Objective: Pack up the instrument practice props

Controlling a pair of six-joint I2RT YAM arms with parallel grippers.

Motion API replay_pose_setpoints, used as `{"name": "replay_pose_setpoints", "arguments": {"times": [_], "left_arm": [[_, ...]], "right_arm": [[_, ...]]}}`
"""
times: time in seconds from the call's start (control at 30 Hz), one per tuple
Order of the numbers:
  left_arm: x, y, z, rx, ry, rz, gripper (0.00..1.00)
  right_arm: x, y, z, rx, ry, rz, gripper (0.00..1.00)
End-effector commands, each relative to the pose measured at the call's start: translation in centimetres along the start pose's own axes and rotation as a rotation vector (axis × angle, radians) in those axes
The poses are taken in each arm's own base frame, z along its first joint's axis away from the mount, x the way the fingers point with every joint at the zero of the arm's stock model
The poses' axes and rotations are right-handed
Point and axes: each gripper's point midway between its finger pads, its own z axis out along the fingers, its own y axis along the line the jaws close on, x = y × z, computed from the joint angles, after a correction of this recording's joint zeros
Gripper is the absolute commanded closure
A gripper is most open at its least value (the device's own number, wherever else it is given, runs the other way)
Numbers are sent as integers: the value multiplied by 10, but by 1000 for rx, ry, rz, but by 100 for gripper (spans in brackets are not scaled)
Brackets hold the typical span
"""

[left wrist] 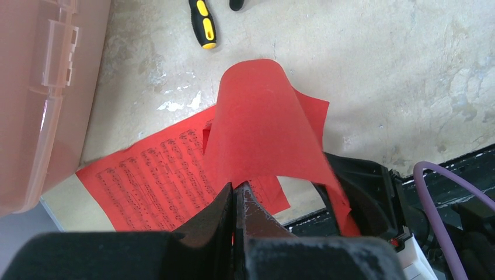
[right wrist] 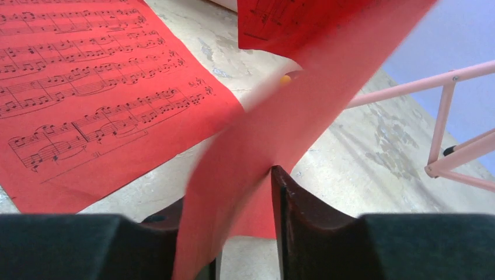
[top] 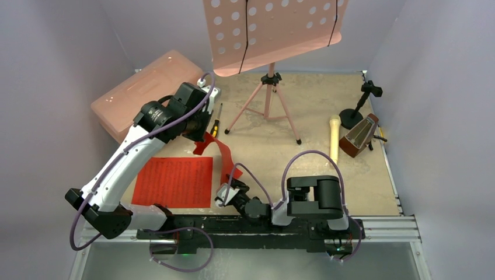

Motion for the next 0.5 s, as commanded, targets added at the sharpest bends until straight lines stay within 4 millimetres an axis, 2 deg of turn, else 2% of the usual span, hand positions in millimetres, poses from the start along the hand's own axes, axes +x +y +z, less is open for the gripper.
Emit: {"name": "replay_pose_setpoints", "arguments": {"times": [0.0, 0.03, 0.1, 0.2, 0.27, 0.33, 0.4, 0.47], "left_arm": [[-6, 4, -11, -9, -54, -10, 100], [-6, 6, -12, -18, -57, -9, 100], [-5, 11, -14, -42, -62, -11, 100], [-4, 21, -19, -95, -66, -18, 100], [-1, 28, -22, -131, -65, -23, 100], [3, 35, -25, -170, -60, -32, 100], [9, 42, -28, -205, -54, -41, 100], [13, 46, -31, -223, -57, -54, 100]], "right_arm": [[-104, -64, -12, 188, -379, 403, 72], [-107, -65, -14, 178, -390, 403, 79], [-114, -69, -20, 156, -414, 417, 100], [-132, -67, -32, 56, -479, 433, 100], [-144, -57, -39, -53, -492, 458, 100], [-143, -32, -38, -215, -421, 463, 100], [-152, -16, -41, -354, -378, 533, 100], [-159, -10, -46, -442, -368, 560, 100]]}}
